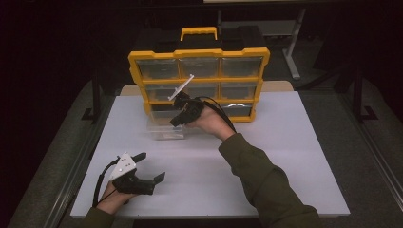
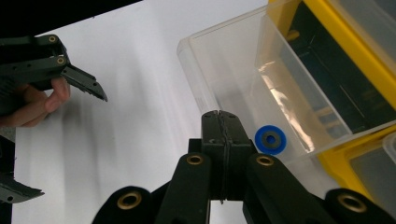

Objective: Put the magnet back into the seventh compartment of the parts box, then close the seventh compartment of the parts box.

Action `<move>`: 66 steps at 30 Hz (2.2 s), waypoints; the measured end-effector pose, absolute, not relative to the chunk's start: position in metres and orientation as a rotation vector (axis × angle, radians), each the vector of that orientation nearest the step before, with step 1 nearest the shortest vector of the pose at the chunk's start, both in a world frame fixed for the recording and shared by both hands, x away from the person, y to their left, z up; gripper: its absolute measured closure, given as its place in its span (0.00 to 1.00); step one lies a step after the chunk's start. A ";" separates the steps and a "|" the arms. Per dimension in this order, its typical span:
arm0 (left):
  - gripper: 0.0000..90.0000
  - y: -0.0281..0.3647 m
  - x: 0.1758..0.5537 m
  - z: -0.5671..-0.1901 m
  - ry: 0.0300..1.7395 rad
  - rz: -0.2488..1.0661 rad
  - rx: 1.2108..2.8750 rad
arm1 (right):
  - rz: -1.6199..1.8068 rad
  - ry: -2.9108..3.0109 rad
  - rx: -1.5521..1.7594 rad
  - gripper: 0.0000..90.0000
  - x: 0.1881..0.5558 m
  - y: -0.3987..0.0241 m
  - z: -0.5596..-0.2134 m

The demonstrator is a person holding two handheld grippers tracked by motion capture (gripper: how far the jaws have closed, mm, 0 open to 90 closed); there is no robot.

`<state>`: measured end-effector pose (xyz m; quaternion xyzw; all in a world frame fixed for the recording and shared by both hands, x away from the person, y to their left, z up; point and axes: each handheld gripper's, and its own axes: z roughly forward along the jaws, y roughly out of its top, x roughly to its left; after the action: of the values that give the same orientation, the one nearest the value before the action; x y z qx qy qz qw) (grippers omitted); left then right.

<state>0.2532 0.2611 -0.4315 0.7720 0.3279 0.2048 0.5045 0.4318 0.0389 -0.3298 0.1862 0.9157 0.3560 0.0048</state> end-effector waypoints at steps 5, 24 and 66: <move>0.00 0.261 0.253 -0.431 0.790 0.497 1.869 | 1.106 2.880 0.580 0.99 0.429 0.042 -0.335; 0.00 0.262 0.253 -0.432 0.797 0.493 1.864 | 1.094 2.921 0.550 0.99 0.425 0.048 -0.350; 0.00 0.261 0.253 -0.432 0.796 0.493 1.858 | 1.105 2.875 0.575 0.99 0.434 0.050 -0.360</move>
<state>0.2529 0.2612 -0.4319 0.7703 0.3302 0.2042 0.5060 0.4343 0.0502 -0.3597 0.1834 0.9176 0.3527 0.0041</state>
